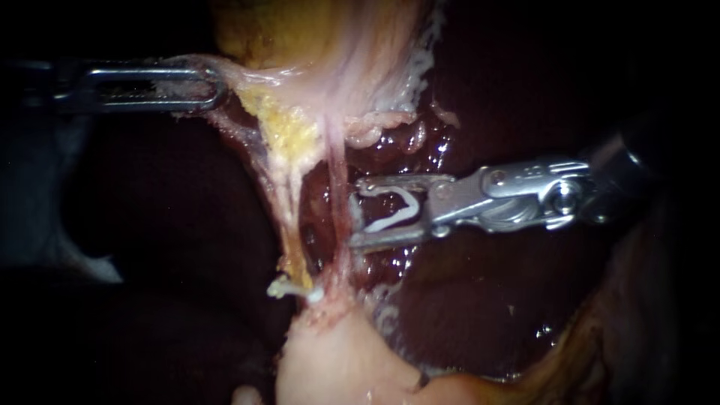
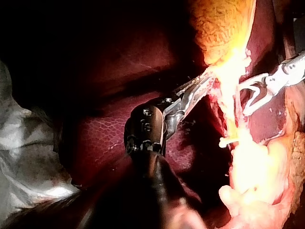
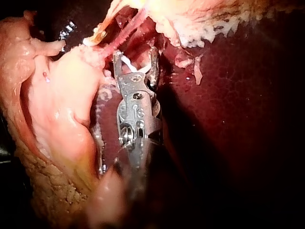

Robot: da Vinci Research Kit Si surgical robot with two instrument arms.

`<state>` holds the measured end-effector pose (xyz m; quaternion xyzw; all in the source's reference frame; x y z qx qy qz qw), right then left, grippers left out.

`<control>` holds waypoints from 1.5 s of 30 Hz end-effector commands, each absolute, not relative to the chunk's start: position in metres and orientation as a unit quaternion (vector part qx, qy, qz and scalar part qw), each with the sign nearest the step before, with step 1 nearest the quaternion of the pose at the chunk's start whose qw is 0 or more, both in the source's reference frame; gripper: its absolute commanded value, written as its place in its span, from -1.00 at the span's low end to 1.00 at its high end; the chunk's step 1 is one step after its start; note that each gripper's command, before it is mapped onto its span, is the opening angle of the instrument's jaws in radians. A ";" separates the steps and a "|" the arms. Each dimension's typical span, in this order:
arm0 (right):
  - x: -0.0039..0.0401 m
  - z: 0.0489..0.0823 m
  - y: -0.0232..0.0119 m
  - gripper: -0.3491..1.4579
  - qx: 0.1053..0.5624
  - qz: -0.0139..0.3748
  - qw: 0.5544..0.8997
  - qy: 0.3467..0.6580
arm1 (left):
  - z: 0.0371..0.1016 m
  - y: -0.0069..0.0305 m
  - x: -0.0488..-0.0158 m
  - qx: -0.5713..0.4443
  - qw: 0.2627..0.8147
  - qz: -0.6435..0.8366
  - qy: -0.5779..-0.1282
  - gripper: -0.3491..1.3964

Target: Clipping second clip left tube

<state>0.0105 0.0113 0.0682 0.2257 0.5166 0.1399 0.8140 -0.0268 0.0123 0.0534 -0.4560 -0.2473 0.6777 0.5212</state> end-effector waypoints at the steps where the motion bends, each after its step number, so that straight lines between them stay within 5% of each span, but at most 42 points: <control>1: 0.0101 0.0677 0.0112 -0.07 0.227 0.140 0.812 0.519 | 0.0534 0.0123 -0.0268 -0.456 0.521 0.678 -0.247 -1.00; 22: 0.0113 0.0613 0.0083 -0.06 0.279 0.149 0.778 0.543 | 0.0534 0.0122 -0.0268 -0.456 0.521 0.678 -0.247 -1.00; 45: 0.0156 0.0674 0.0076 -0.06 0.312 0.176 0.765 0.535 | 0.0534 0.0122 -0.0268 -0.456 0.521 0.678 -0.247 -1.00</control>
